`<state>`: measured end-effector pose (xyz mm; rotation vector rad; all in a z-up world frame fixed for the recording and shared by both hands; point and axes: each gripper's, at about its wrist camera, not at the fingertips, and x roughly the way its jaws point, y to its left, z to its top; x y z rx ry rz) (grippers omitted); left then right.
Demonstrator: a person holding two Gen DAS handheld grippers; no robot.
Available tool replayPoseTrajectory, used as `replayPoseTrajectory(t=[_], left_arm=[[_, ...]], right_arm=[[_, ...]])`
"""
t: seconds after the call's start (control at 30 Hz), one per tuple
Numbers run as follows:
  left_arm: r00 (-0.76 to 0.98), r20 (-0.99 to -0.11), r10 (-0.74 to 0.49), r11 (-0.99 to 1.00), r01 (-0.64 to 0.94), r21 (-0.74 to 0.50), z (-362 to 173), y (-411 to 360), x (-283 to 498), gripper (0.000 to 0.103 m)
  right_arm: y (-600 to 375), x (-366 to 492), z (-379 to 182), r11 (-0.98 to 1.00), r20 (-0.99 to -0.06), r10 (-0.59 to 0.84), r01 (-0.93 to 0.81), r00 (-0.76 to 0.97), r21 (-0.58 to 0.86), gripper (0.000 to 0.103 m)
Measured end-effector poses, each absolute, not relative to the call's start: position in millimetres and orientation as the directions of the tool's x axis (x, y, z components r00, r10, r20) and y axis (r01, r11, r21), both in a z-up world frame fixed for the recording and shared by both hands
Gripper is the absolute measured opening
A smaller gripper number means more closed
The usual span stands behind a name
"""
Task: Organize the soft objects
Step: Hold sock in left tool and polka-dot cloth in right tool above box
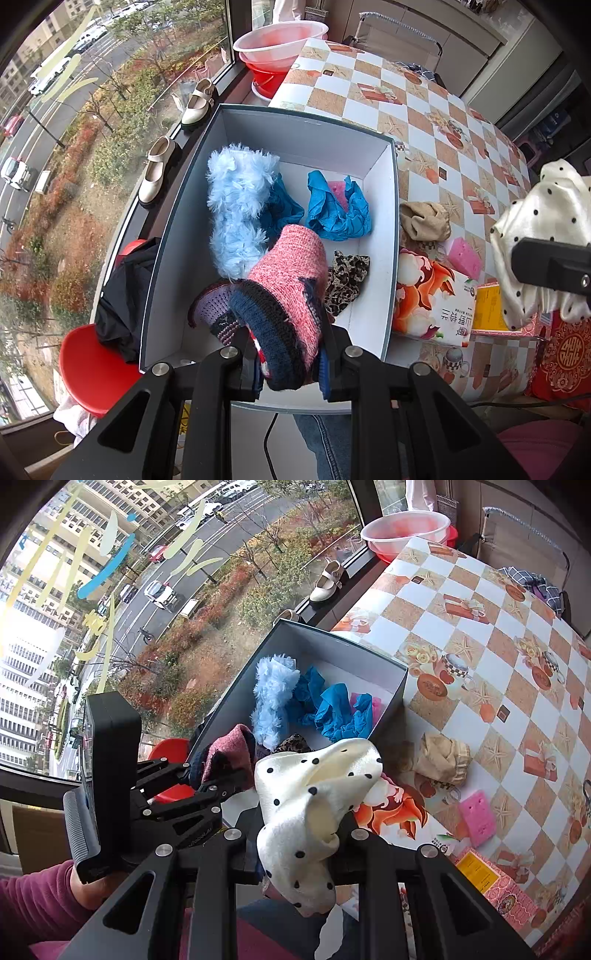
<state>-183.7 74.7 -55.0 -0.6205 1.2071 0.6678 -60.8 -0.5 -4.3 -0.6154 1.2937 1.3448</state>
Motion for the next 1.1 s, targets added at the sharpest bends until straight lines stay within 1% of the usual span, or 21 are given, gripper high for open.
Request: replayPoseTrajectory(t=[0.67,1.1], left_arm=[[0.210,-0.970,0.124,0.653,-0.753,-0.079,-61,83,-179,0.024],[0.222,-0.965,0.140,0.603,-0.792,-0.095,-67,93,-188,0.024]], right_arm=[[1,-53,-13,0.231,-0.906,0.336,-0.911,-0.256,0.343,0.023],[11,-49,-26,0.251,-0.908,0.315,-0.899,-0.275,0.360,0.023]])
